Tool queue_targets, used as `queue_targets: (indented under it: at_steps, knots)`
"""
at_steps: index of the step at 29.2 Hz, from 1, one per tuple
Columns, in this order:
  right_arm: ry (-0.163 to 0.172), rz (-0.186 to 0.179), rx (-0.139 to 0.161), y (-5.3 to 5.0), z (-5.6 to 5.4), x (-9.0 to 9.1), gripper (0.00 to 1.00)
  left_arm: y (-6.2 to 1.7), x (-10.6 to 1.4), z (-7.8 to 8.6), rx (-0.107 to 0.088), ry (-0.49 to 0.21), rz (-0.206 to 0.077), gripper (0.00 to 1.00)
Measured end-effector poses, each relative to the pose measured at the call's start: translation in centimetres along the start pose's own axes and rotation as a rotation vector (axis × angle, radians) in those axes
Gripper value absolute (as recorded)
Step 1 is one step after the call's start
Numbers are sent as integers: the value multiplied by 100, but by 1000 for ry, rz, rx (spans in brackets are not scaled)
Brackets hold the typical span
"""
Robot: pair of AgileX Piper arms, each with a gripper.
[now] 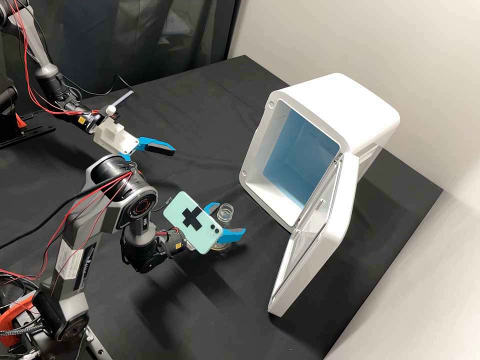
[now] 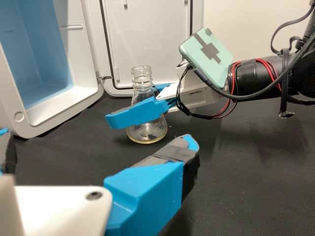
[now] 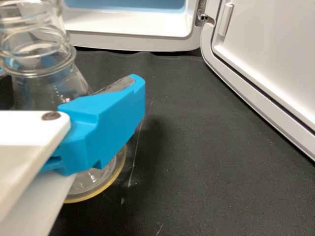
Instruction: Place the flask in the incubator
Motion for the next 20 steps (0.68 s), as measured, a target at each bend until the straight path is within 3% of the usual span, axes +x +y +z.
queue_targets:
  at_steps: [20]
  knots:
    - [-5, -2, 2, -6, -4, 5, 0, 0, 0, 0, 0, 0, 0, 100]
